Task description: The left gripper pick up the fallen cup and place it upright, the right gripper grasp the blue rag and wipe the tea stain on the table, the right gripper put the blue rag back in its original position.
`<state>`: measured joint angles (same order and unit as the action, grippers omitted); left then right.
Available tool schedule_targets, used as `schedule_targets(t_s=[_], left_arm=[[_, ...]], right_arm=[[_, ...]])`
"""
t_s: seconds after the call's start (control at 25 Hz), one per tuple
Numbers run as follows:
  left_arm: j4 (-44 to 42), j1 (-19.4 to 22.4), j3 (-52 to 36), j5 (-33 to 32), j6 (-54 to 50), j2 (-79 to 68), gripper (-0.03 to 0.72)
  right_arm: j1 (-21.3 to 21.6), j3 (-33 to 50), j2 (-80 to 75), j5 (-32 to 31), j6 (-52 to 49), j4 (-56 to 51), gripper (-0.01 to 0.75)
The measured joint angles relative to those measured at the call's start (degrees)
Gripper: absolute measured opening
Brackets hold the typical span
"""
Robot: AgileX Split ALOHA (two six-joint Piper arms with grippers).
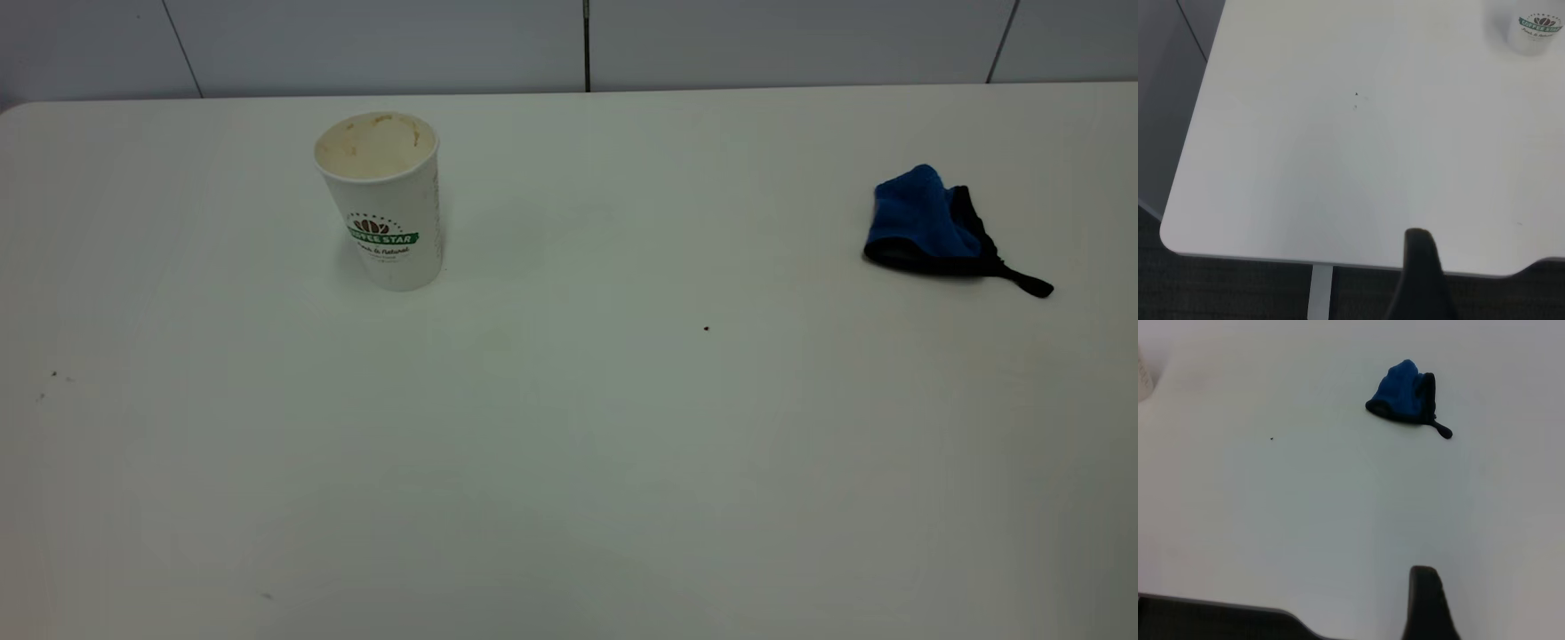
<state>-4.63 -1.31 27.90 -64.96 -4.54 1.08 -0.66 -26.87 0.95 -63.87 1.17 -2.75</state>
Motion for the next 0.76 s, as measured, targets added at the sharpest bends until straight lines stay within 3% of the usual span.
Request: schedule_targets(t_s=[0.76], left_arm=[[0.00,0.00,0.00,0.00,0.00,0.00,0.581]], right_arm=[[0.00,0.00,0.00,0.00,0.00,0.00,0.524]])
